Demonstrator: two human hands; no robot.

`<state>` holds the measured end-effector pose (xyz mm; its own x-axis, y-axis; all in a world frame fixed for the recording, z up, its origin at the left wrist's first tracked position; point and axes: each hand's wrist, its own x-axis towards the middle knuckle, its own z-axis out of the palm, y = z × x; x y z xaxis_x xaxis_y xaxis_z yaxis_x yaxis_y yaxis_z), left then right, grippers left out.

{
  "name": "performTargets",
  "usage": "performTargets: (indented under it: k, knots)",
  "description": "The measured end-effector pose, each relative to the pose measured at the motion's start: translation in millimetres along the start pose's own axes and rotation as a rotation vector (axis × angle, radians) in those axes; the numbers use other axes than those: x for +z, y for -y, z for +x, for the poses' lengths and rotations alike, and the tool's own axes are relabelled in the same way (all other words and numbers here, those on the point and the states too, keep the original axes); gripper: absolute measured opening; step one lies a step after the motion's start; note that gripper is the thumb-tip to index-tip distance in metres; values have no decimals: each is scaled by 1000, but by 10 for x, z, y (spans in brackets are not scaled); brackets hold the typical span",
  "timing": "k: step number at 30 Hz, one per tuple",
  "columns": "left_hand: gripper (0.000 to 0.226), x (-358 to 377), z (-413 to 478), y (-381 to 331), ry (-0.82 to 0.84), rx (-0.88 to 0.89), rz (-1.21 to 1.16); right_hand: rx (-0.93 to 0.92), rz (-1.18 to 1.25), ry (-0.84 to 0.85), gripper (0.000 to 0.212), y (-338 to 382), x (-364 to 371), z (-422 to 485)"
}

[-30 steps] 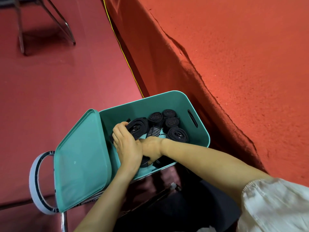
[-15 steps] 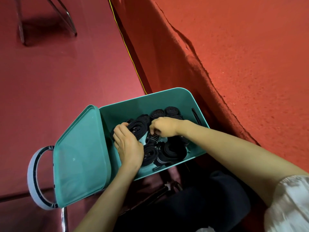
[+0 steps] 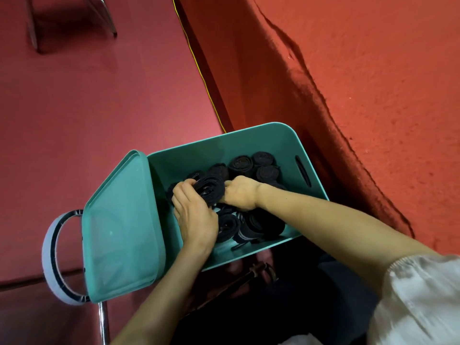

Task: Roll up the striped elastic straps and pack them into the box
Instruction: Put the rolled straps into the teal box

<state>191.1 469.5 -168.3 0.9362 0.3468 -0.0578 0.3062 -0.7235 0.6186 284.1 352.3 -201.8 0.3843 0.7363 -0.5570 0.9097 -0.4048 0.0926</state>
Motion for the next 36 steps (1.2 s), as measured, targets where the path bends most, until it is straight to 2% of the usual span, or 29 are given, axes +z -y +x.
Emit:
performTargets:
  k: [5, 8, 12, 17, 22, 26, 28, 31, 32, 34, 36]
  knots:
    - [58, -15, 2, -4, 6, -4, 2, 113, 134, -94, 63, -13, -7, -251]
    - [58, -19, -17, -8, 24, -2, 7, 205, 247, -148, 57, -70, 64, -407]
    - [59, -16, -49, -6, 53, 8, 15, 340, 280, -167, 49, -107, 90, -502]
    - [58, -7, -40, -14, 55, 0, 29, 370, 247, -206, 41, -96, -14, -470]
    - [58, 4, -49, -5, 48, 6, 25, 376, 277, -115, 65, -117, -1, -496]
    - [58, -8, -44, -8, 7, 2, -4, 375, 317, -147, 79, -105, 51, -525]
    - [58, -17, -43, -17, -13, 1, -23, 329, 349, -226, 68, -78, 53, -558]
    - [59, -24, -43, -17, -59, -3, -51, 126, 324, -511, 28, -1, 76, -619]
    - [59, -28, -44, -16, -78, -3, -65, 56, 314, -582, 22, 35, 94, -629]
    - [59, -39, -43, -19, -109, 2, -99, -64, 329, -576, 26, 96, 106, -602]
    - [58, -44, -44, -30, -127, 9, -125, -143, 351, -468, 44, 137, 93, -515]
